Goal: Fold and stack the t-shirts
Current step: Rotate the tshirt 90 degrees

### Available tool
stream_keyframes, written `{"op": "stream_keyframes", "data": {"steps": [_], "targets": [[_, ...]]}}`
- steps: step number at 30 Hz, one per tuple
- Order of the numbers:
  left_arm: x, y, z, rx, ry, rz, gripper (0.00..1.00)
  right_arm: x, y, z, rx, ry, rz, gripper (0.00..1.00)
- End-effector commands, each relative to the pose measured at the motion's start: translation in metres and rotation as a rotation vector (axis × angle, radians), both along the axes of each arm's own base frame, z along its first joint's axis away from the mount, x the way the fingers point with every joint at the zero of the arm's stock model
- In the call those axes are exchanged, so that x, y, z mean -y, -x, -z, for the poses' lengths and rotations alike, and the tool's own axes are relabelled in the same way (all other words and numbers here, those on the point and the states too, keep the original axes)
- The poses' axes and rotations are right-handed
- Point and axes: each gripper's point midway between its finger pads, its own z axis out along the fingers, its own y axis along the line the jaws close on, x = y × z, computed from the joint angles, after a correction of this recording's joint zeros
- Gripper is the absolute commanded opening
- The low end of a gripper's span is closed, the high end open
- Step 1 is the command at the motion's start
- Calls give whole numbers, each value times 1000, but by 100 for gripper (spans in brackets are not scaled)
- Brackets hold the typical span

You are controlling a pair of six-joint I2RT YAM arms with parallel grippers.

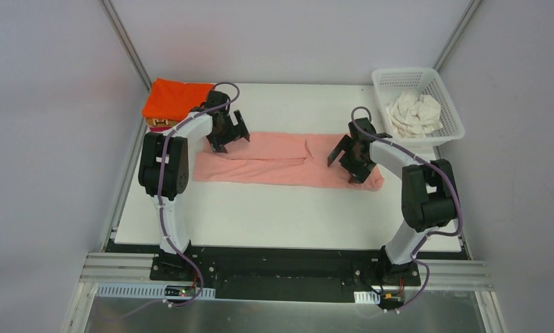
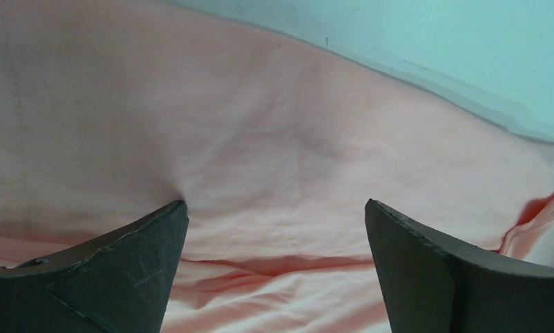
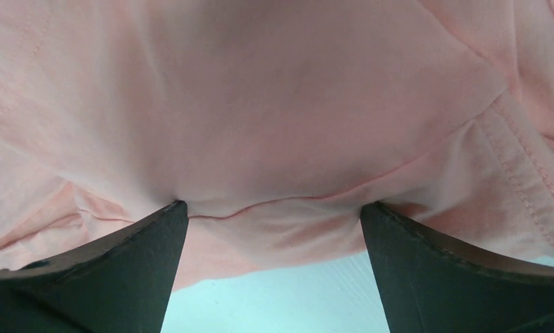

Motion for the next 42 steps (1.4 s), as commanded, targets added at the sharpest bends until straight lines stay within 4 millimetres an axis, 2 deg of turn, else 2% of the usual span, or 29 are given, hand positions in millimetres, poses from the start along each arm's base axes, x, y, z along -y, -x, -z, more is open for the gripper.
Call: {"op": "stream_keyframes", "data": {"steps": [1,4,6,10,12,13,16,17,20,24,28,33,35,38,42], "targets": [[-2,25,12,-78,-2,-3,99,2,-31,4,27,14,-10,100],[1,47,16,-127,29,-35,99,-9,-47,11,2,-32,-82,100],[7,65,17,-143,18,-61,99,-11,-64,12,-5,-38,-106,100],[24,118,23,-209,13,-112,99,-20,-112,7,15,-78,-146,100],[37,142,21,-232,34,-115,99,-27,-133,3,9,-90,-168,99],[44,153,20,-235,33,-112,99,-32,-142,8,4,-110,-175,99],[72,181,15,-218,20,-89,99,-57,-172,5,35,-212,-198,99],[82,186,11,-204,24,-83,99,-66,-185,-3,68,-246,-212,100],[105,193,8,-173,30,-51,99,-92,-209,2,97,-328,-230,100],[132,200,16,-198,57,-21,99,-131,-242,2,181,-450,-243,99],[162,209,16,-199,94,29,99,-156,-270,-15,315,-543,-234,100],[179,221,14,-199,112,44,99,-161,-299,-24,464,-509,-208,100],[182,227,14,-200,113,37,99,-161,-307,-20,479,-506,-183,99],[181,232,9,-185,117,19,99,-159,-316,-27,515,-493,-169,100],[182,229,-18,-75,130,31,99,-154,-317,-49,554,-459,-173,100]]}}
